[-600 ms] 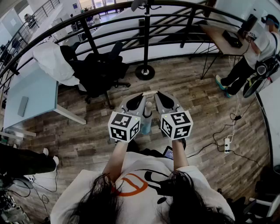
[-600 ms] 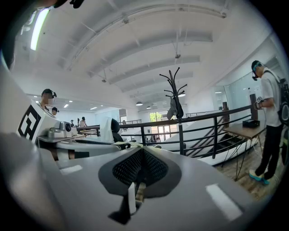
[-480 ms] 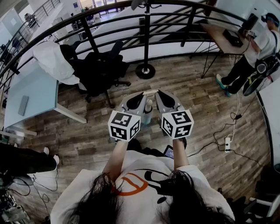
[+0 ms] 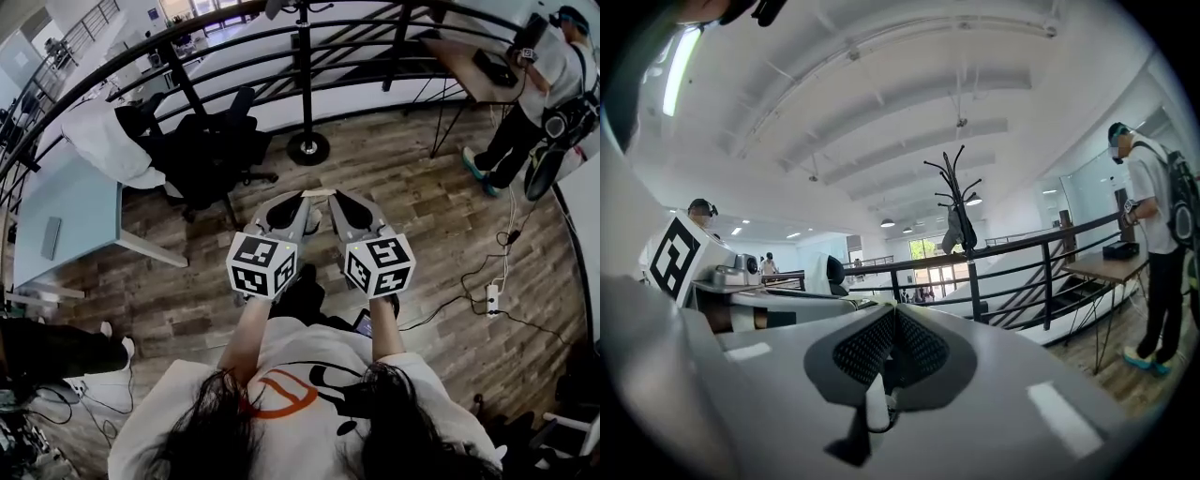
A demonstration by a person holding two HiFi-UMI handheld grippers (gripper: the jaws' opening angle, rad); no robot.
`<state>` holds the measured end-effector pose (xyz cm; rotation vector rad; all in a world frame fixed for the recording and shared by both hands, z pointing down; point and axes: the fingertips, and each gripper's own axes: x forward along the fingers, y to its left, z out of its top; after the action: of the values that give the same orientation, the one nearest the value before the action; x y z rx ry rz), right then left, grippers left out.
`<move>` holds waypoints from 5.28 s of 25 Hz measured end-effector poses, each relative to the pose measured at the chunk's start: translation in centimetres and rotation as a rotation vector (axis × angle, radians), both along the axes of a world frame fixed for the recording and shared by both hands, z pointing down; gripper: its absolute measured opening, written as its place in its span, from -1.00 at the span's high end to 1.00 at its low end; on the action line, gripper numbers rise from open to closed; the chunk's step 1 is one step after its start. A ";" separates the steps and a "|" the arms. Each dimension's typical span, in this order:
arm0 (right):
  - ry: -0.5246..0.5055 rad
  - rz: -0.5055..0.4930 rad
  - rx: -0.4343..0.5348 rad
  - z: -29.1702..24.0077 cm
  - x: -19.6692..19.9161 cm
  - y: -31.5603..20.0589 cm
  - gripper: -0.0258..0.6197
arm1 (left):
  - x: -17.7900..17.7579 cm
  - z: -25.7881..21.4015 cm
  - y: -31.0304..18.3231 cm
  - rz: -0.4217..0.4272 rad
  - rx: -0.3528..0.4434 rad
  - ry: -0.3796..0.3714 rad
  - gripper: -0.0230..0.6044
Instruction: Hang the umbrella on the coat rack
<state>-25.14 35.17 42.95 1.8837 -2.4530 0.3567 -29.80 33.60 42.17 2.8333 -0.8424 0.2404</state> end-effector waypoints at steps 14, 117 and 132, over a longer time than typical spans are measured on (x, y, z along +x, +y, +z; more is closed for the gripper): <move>-0.042 0.080 -0.027 2.3 8.5 -7.3 0.84 | 8.5 2.3 -6.8 0.108 -0.039 -0.017 0.92; 0.133 -0.113 0.185 -10.2 38.6 -75.3 0.84 | 39.4 -10.1 -71.6 0.058 0.133 0.145 0.93; 0.239 -0.221 0.463 -23.1 37.6 -74.9 0.84 | 38.3 -22.9 -72.2 0.050 0.397 0.272 0.93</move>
<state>12.46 -39.77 19.81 1.6279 -2.6937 -0.4545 8.51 -38.64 19.25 3.1464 -0.8367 -0.3388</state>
